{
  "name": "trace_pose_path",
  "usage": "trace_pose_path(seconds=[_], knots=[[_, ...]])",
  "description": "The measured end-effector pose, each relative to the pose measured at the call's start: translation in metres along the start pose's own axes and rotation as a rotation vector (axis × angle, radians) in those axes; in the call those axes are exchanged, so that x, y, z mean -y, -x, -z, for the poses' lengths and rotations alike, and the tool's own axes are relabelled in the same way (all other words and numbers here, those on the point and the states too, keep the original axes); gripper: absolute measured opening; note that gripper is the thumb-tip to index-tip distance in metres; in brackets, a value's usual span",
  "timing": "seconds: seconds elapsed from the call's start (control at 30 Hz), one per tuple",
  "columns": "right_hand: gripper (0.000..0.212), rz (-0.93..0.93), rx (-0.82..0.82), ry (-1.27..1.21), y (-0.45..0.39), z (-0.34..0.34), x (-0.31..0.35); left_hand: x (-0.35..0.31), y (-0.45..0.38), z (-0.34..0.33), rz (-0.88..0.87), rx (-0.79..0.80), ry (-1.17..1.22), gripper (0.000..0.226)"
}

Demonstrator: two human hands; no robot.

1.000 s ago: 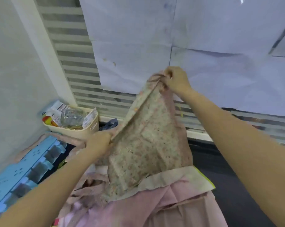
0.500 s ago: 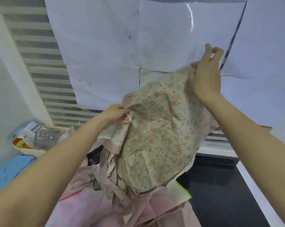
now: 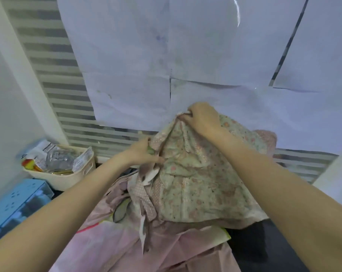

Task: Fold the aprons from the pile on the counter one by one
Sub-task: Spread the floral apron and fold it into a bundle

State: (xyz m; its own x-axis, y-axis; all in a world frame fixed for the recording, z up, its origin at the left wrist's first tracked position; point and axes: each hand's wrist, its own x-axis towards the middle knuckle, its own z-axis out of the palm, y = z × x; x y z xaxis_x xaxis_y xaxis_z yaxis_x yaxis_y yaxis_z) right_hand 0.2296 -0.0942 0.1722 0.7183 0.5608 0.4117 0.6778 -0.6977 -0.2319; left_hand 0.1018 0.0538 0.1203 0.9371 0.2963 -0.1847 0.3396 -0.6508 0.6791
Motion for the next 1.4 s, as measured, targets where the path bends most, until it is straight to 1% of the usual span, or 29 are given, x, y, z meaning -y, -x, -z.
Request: trace_pose_path(seconds=[0.03, 0.1, 0.13, 0.17, 0.27, 0.33, 0.37, 0.43, 0.53, 0.57, 0.6, 0.67, 0.7, 0.73, 0.8, 0.83, 0.9, 0.97, 1.0, 1.07, 1.1, 1.13, 1.17, 1.2, 1.27, 1.3, 1.33, 1.37, 1.4], knots=[[0.044, -0.026, -0.053, -0.024, -0.006, 0.01, 0.001, 0.009, 0.0, 0.001, 0.046, -0.042, 0.001, 0.066], [0.043, -0.092, -0.15, -0.084, -0.018, 0.041, 0.007, 0.017, -0.001, 0.01, 0.097, -0.102, 0.061, 0.026], [0.044, -0.117, -0.185, -0.126, -0.021, 0.059, 0.009, 0.015, 0.0, 0.017, 0.1, -0.1, 0.103, 0.012], [0.046, -0.132, -0.209, -0.171, -0.024, 0.074, 0.011, 0.01, 0.001, 0.023, 0.093, -0.071, 0.142, 0.013], [0.054, -0.144, -0.268, -0.4, -0.024, 0.114, 0.017, -0.024, 0.002, 0.035, 0.001, 0.074, 0.178, 0.065], [0.056, -0.087, -0.259, -0.593, -0.019, 0.135, 0.022, -0.047, 0.001, 0.033, -0.039, -0.029, 0.082, 0.084], [0.055, -0.053, -0.248, -0.646, -0.014, 0.148, 0.025, -0.056, -0.003, 0.033, -0.067, -0.139, 0.017, 0.074], [0.047, -0.007, -0.261, -0.675, -0.008, 0.167, 0.026, -0.06, -0.008, 0.039, -0.101, -0.332, -0.057, 0.027], [0.052, -0.111, -0.384, -0.603, 0.007, 0.186, 0.003, -0.062, -0.006, 0.074, -0.173, -0.32, 0.039, 0.019], [0.053, -0.189, -0.369, -0.503, 0.014, 0.189, -0.01, -0.064, -0.003, 0.09, -0.204, -0.319, 0.038, 0.019], [0.05, -0.28, -0.299, -0.326, 0.021, 0.189, -0.022, -0.068, 0.002, 0.107, -0.224, -0.32, -0.01, 0.019], [0.028, -0.447, -0.02, 0.076, 0.033, 0.183, -0.037, -0.081, 0.01, 0.132, -0.268, -0.272, -0.116, 0.026], [0.025, -0.469, 0.117, 0.182, 0.039, 0.178, -0.033, -0.09, 0.013, 0.137, -0.3, -0.205, -0.16, 0.03], [0.039, -0.421, 0.224, 0.193, 0.042, 0.173, -0.023, -0.099, 0.018, 0.138, -0.336, -0.138, -0.198, 0.03], [0.057, -0.255, 0.393, -0.059, 0.044, 0.161, 0.009, -0.121, 0.027, 0.131, -0.432, -0.037, -0.235, 0.018], [0.055, -0.2, 0.487, -0.214, 0.044, 0.152, 0.027, -0.131, 0.03, 0.128, -0.476, 0.004, -0.224, 0.013], [0.039, -0.132, 0.58, -0.338, 0.042, 0.13, 0.046, -0.148, 0.033, 0.121, -0.543, 0.047, -0.199, 0.009], [0.025, -0.1, 0.498, -0.383, 0.038, 0.113, 0.044, -0.156, 0.033, 0.124, -0.587, 0.024, -0.244, 0.007], [0.02, -0.099, 0.425, -0.416, 0.037, 0.109, 0.041, -0.157, 0.03, 0.127, -0.616, -0.063, -0.296, 0.01], [0.028, -0.11, 0.237, -0.446, 0.031, 0.109, 0.036, -0.147, 0.014, 0.133, -0.59, -0.414, -0.499, 0.028], [0.035, -0.131, 0.138, -0.411, 0.028, 0.11, 0.036, -0.14, 0.011, 0.133, -0.508, -0.621, -0.572, 0.035], [0.041, -0.153, 0.049, -0.353, 0.024, 0.112, 0.036, -0.132, 0.011, 0.126, -0.478, -0.798, -0.579, 0.035], [0.043, -0.177, -0.021, -0.305, 0.02, 0.114, 0.037, -0.123, 0.014, 0.116, -0.551, -0.908, -0.542, 0.032], [0.043, -0.203, -0.072, -0.283, 0.014, 0.116, 0.037, -0.115, 0.019, 0.103, -0.716, -0.946, -0.534, 0.032], [0.039, -0.262, -0.154, -0.282, 0.004, 0.123, 0.04, -0.096, 0.029, 0.071, -1.057, -0.813, -0.648, 0.034], [0.036, -0.284, -0.183, -0.273, 0.0, 0.126, 0.042, -0.086, 0.034, 0.054, -1.121, -0.668, -0.714, 0.037], [0.034, -0.289, -0.204, -0.256, -0.004, 0.13, 0.045, -0.079, 0.036, 0.04, -1.06, -0.501, -0.742, 0.043], [0.033, -0.284, -0.217, -0.245, -0.007, 0.133, 0.047, -0.075, 0.037, 0.03, -0.963, -0.39, -0.734, 0.05], [0.033, -0.28, -0.226, -0.243, -0.01, 0.135, 0.05, -0.073, 0.032, 0.025, -0.87, -0.336, -0.7, 0.054]])
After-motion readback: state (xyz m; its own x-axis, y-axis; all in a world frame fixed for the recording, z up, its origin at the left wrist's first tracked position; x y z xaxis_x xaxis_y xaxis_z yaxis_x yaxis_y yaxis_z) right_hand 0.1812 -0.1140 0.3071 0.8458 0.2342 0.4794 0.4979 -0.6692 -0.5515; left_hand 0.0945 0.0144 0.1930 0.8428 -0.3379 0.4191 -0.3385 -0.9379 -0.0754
